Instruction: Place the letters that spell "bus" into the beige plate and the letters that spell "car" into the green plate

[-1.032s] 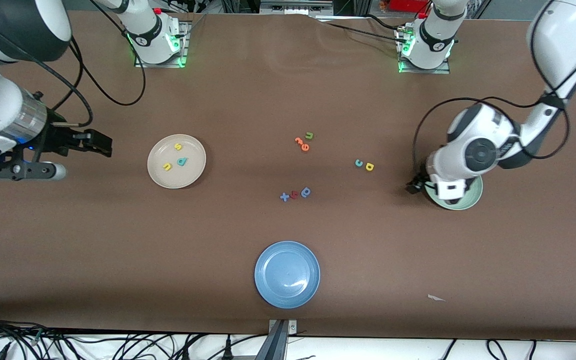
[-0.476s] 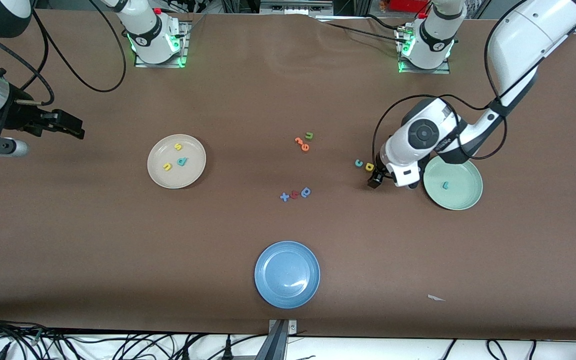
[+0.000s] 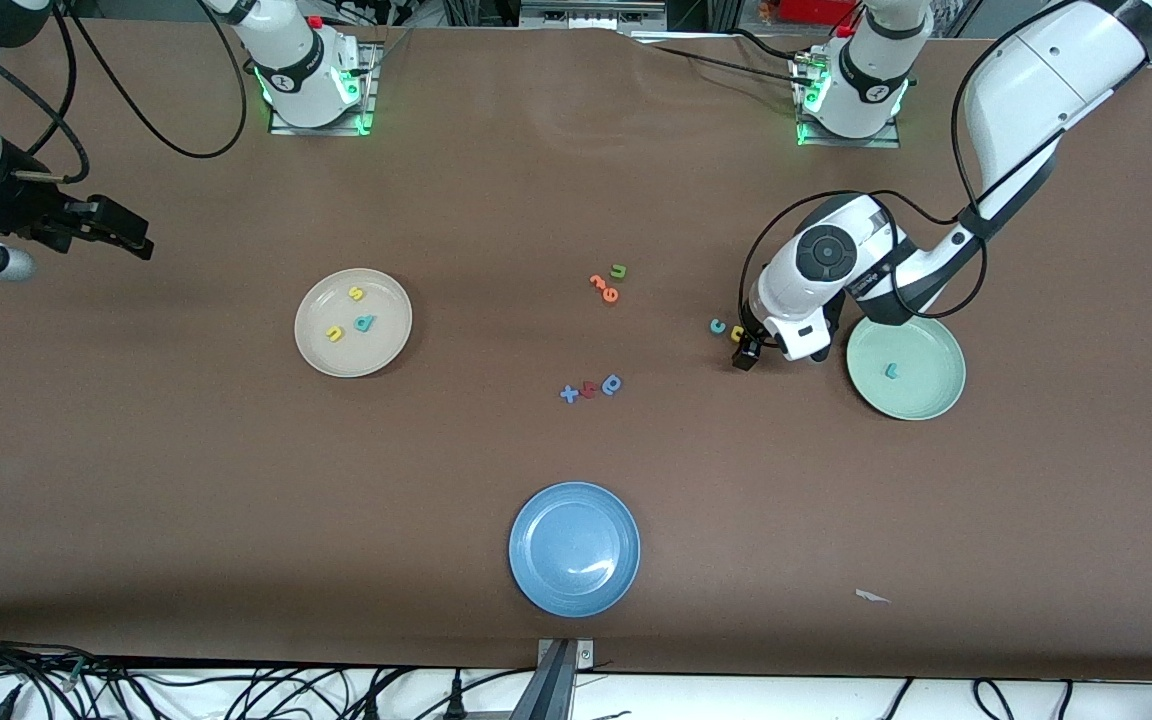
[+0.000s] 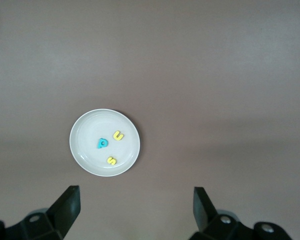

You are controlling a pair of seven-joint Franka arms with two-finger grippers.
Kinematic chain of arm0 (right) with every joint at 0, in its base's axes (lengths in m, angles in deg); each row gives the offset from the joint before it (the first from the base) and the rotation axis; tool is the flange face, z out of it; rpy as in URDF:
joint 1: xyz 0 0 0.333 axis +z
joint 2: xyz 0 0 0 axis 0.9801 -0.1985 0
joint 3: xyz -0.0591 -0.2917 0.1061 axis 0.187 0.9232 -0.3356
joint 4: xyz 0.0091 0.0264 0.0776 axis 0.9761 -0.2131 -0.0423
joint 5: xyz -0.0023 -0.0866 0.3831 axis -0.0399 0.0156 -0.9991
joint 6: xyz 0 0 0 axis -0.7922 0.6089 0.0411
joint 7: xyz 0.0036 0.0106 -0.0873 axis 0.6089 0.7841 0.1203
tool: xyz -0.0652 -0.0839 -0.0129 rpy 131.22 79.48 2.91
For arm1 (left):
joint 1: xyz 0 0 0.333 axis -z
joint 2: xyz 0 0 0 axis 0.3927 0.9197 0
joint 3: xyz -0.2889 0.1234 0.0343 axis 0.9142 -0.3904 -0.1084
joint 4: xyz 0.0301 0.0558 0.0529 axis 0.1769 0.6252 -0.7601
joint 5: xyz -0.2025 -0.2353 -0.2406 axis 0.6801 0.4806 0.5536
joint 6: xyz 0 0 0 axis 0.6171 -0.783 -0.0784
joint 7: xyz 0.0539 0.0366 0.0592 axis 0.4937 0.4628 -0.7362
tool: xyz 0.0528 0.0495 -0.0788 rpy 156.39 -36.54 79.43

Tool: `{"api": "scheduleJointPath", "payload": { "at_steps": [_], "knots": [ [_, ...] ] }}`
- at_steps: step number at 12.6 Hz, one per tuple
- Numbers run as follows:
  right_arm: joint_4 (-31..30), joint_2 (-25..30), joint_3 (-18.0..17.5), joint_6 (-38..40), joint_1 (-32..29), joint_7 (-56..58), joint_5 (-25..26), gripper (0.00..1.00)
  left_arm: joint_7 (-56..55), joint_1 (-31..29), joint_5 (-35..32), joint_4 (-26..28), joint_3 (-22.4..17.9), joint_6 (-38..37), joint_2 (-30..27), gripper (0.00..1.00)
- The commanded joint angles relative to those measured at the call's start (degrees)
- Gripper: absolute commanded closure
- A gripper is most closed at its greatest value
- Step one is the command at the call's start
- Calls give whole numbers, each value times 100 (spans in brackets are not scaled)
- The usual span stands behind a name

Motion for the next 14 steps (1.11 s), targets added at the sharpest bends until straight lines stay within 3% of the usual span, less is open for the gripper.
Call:
{"api": "scheduleJointPath", "payload": {
  "at_steps": [1,4,7,8,12,14],
  "knots": [
    [-42,31,-117,-58,-116,102,20,0,-452,70,-397,10,-31,90,109,7],
    [-16,75,-82,3,-116,93,64,0,-831,141,-810,-17,-119,99,276,19],
    [-25,40,24,65,-116,93,-6,0,-1007,194,-829,-17,-119,108,268,21],
    [-16,32,24,65,-116,93,-24,0,-1051,255,-829,-26,-119,108,268,28],
    [-16,40,15,91,-116,93,-33,0,-1078,264,-829,-43,-119,99,268,77],
    [-16,49,-2,100,-116,111,-33,0,-1060,256,-837,-43,-119,99,268,89]
  ]
}}
